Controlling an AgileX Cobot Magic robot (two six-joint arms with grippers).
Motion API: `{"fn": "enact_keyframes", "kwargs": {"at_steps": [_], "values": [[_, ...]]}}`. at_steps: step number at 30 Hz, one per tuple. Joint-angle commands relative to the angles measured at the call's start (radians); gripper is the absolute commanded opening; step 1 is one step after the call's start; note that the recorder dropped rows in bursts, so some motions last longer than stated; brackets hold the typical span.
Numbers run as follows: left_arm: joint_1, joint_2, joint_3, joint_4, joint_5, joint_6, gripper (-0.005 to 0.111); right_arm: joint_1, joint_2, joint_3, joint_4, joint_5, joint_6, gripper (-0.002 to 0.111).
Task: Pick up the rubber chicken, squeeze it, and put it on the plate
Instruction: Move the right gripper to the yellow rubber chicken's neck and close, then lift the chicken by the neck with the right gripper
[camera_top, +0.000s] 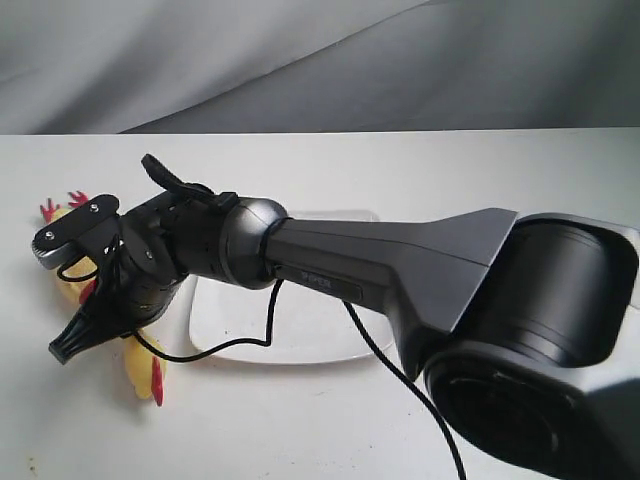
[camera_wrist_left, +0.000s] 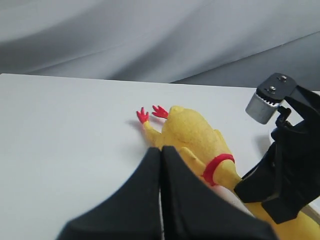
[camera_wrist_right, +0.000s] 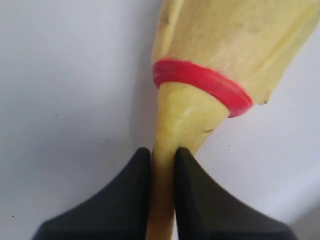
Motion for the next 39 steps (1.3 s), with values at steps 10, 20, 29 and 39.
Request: {"fn": "enact_keyframes", "kwargs": {"at_steps": [10,20,29,39], "values": [[0.003,-0.003,0.005,-0.012,-0.002,-0.005,0.0,0.0,-0.448,-0.006,-0.301,0.215,-0.014,0.0],[0.003,-0.003,0.005,-0.012,-0.002,-0.005,0.0,-0.002,-0.775,0.132,-0.382,0.606,-0.268,0.0],[0.003,-0.003,0.005,-0.012,-0.002,-0.005,0.0,-0.132,-0.945,0.572,-0.268,0.335,-0.349,0.0],[0.003,-0.003,0.005,-0.012,-0.002,-0.005,0.0,-0.281,-1.015,0.802,0.09,0.13,-0.641,0.0]]}}
